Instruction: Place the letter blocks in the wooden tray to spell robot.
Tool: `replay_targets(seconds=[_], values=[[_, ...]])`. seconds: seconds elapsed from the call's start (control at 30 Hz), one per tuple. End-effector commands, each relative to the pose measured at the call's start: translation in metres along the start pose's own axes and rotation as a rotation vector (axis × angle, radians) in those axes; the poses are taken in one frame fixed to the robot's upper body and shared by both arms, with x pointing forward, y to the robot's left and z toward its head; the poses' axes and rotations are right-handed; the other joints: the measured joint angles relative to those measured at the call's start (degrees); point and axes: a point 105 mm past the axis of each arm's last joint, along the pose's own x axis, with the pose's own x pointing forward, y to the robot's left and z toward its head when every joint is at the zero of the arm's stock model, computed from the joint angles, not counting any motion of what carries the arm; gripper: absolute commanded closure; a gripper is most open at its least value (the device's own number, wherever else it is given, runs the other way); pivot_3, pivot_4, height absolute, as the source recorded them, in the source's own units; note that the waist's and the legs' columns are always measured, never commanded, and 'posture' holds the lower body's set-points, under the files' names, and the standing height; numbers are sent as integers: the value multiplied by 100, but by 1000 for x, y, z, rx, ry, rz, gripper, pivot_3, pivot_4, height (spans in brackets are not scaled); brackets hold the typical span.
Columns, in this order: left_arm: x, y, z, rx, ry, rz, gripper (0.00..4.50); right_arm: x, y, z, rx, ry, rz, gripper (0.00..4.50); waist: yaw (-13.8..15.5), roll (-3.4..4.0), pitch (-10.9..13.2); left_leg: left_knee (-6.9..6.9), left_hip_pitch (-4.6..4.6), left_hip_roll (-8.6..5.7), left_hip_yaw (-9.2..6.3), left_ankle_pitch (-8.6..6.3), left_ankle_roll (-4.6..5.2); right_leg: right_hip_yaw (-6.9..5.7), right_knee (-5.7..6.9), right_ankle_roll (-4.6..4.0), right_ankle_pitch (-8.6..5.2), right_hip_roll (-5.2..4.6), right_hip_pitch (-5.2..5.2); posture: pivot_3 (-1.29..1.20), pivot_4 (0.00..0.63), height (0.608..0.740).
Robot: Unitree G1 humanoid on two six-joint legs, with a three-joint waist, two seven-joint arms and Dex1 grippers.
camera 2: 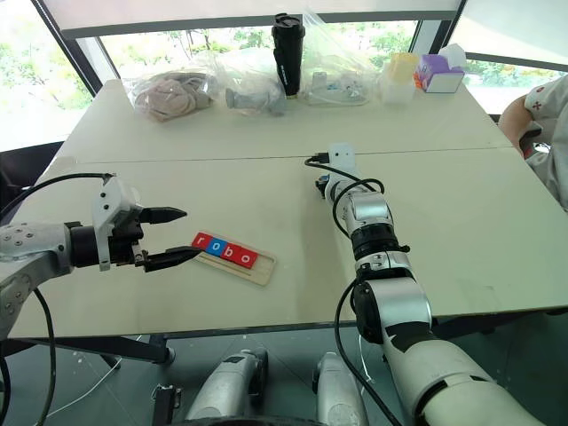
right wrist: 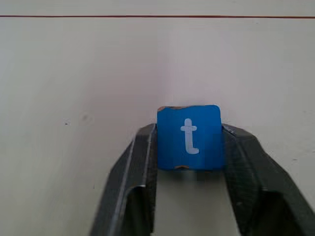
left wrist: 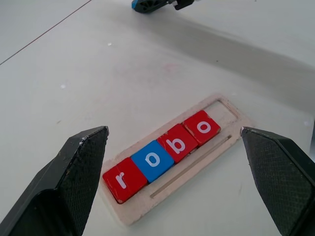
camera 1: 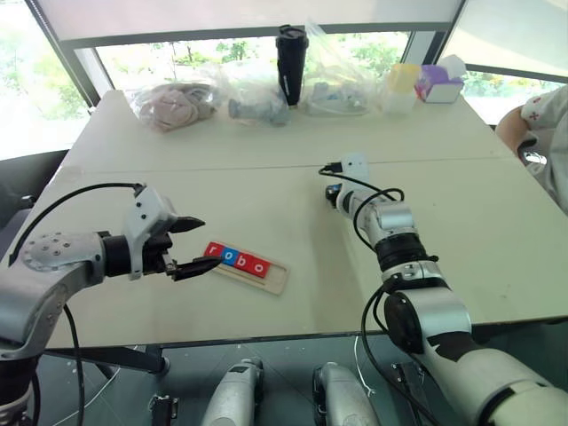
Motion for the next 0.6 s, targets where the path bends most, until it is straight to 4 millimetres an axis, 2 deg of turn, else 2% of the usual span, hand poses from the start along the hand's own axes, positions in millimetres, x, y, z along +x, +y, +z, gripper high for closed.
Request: replay_targets(seconds=[0.03,0.1,0.17,0.23,0.27,0.33,0.4,0.6], values=[[8,-6,9,27,-31,-25,0,-3,1,0,-14,0,15,3319,14,1,0,0,0,0,0,0,0,0,0,0,0,0,1,0,150,740],[13,-9,8,27,-28,-44,0,-7,-4,2,-12,-8,8,3319,14,1,0,0,0,0,0,0,0,0,0,0,0,0,1,0,150,740],[17,-14,5,30,-15,-66,0,-22,-17,8,-7,-29,-18,3319,25,1,0,0,-1,0,0,0,1,0,0,2,1,-1,1,0,150,740],[21,-18,5,26,-24,-93,0,-58,-25,4,85,17,6,3319,73,3,1,-3,-8,-2,-4,0,1,-1,1,3,2,-3,-5,0,150,740],[21,-19,6,24,-27,-99,0,-69,-26,1,105,34,15,3319,82,3,1,-2,-10,-2,-9,0,1,-1,4,4,2,-3,-6,0,150,740],[26,-17,5,18,-31,-105,0,-99,-14,-21,156,109,62,3319,68,3,0,-5,-18,-3,-10,0,2,-1,7,6,2,-5,-15,0,150,740],[31,-16,4,16,-32,-112,0,-118,-7,-37,196,118,60,3319,45,0,-4,-9,-14,-2,-10,-1,1,-4,15,5,1,-4,-17,0,150,740],[35,-12,3,23,-28,-141,0,-142,7,-49,292,47,-21,3319,13,5,-4,-10,-12,4,-7,0,-5,6,56,-23,-13,-12,-54,0,150,740]])
